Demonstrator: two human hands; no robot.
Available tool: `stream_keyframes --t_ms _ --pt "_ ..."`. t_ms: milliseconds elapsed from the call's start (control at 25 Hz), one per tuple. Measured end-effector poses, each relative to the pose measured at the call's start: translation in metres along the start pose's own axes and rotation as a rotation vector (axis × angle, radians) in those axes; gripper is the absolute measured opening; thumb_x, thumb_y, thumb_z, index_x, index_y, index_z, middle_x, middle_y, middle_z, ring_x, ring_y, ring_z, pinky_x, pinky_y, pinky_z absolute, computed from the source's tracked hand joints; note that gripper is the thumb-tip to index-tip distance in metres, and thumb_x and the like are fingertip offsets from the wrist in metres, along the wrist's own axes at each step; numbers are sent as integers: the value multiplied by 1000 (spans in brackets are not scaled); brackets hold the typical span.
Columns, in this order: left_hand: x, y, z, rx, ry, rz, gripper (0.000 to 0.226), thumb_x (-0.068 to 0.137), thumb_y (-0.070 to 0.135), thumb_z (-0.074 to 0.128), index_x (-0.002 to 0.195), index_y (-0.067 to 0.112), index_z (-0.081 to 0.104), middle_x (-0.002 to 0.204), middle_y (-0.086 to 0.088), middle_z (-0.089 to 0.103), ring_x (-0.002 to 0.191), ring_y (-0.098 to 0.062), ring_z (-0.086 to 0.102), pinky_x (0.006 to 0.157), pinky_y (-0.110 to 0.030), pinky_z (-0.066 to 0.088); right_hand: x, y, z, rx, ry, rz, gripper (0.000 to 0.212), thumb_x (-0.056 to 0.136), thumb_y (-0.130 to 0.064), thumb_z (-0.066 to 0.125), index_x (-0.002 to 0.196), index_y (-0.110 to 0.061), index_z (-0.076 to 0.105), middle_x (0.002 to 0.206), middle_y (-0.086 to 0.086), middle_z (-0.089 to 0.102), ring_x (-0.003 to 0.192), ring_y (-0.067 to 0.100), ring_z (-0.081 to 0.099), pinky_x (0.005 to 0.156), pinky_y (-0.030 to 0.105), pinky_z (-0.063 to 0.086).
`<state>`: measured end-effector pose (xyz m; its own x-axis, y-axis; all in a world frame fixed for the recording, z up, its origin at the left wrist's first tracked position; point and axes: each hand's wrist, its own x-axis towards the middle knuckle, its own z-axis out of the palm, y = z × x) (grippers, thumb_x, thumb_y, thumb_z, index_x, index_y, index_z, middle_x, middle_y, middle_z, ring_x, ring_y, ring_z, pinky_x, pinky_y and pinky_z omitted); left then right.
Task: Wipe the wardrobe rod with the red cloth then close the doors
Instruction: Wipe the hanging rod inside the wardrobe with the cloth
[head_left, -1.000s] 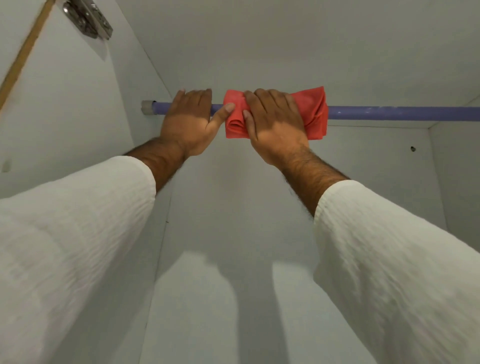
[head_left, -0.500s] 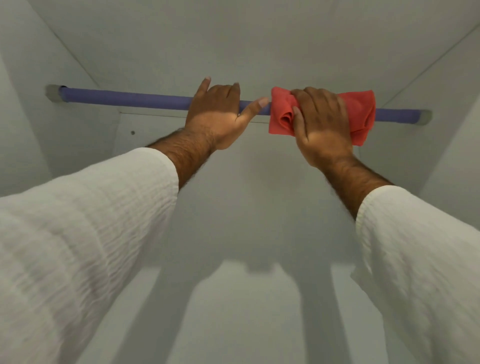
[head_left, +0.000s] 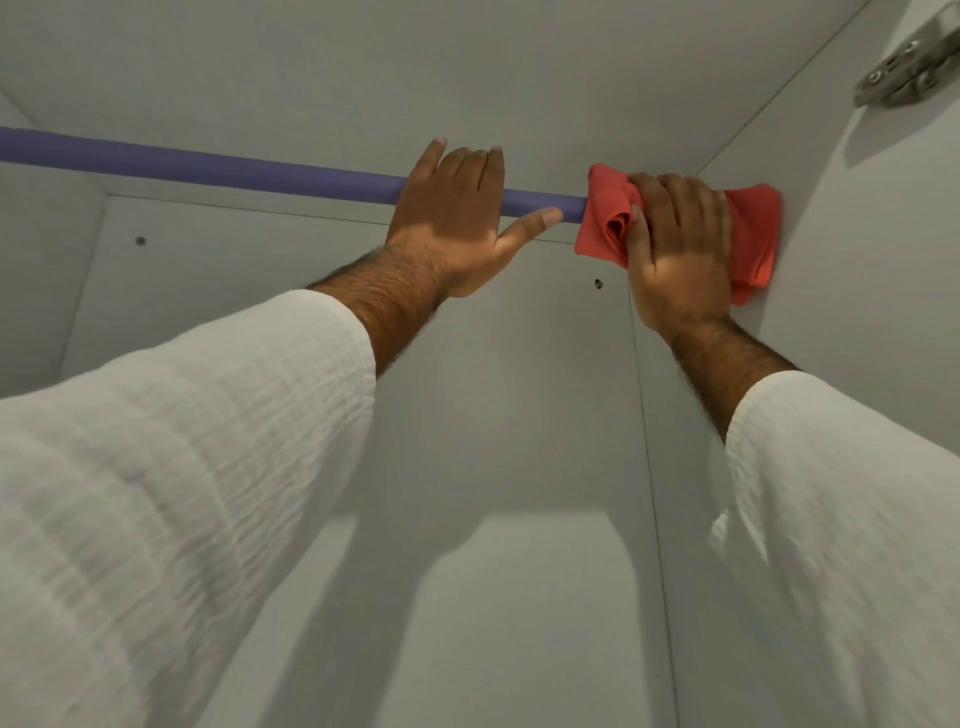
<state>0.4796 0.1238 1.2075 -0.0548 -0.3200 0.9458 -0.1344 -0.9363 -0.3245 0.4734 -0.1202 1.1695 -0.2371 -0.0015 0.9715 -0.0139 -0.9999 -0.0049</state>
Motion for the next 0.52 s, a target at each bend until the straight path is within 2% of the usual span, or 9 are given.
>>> stream_keyframes --t_ms 80,200,520 --pt "-4 -8 -2 -9 -13 14 102 97 81 13 160 5 33 161 -12 49 151 -30 43 135 -49 14 -3 -13 5 -28 22 87 51 113 -39 26 161 -24 34 164 5 40 156 30 32 135 48 12" --pt "-18 -34 -5 13 4 -17 100 98 80 14 161 6 33 161 -12 48 152 -30 42 135 -49 14 -7 -39 13 -9 58 152 53 112 -40 21 162 -23 33 167 7 36 159 32 28 135 50 11" --pt "-80 -155 -18 95 89 -158 99 96 76 11 159 3 35 159 -14 49 152 -32 42 135 -50 15 -2 -177 22 102 132 29 52 110 -42 23 156 -25 43 164 6 43 157 33 33 134 53 15"
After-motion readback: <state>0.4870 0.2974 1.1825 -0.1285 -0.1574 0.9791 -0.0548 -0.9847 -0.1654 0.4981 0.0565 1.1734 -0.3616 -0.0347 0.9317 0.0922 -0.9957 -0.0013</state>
